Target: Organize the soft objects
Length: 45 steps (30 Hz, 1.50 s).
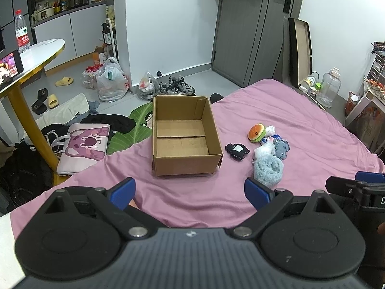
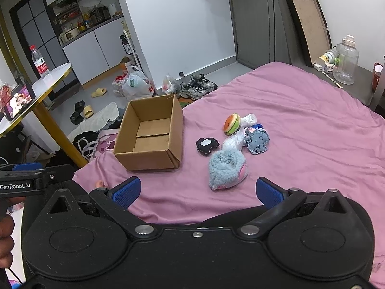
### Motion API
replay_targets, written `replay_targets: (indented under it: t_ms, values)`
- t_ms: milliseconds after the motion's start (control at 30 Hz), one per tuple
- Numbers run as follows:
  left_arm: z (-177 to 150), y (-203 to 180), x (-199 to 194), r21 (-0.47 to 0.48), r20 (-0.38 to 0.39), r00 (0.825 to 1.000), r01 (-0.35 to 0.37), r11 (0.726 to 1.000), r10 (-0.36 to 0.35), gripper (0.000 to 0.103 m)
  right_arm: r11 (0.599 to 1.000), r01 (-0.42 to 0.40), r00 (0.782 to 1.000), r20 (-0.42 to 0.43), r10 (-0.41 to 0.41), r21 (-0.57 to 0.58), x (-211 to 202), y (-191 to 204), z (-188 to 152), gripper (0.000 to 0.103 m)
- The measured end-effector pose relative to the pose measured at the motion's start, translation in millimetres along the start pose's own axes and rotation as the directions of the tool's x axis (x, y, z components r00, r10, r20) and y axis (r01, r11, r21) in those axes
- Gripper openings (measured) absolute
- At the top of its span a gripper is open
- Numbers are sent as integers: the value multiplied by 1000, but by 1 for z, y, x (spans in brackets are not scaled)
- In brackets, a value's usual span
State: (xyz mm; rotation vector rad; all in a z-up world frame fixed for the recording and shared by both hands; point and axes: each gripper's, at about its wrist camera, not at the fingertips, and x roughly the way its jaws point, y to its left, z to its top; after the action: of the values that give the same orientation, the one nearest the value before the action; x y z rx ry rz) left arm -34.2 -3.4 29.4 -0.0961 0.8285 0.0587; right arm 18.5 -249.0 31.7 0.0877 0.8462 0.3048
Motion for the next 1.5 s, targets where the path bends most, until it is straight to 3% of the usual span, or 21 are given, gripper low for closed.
replay_targets:
  t_ms: [800, 1133, 1500]
  values:
    - [1, -7, -1, 4, 28, 1000, -5, 1000, 5, 96, 1000, -2, 1000, 0, 2, 16, 2, -11, 7, 103]
    - [10, -17, 18, -40, 55, 998, -5, 999, 7, 96, 997, -32, 999, 0, 32, 76, 23, -39, 11, 103]
    - [15, -34, 50, -40, 32, 999, 4, 999, -2, 96, 993, -32, 999, -25, 36, 117, 54, -59, 16, 102]
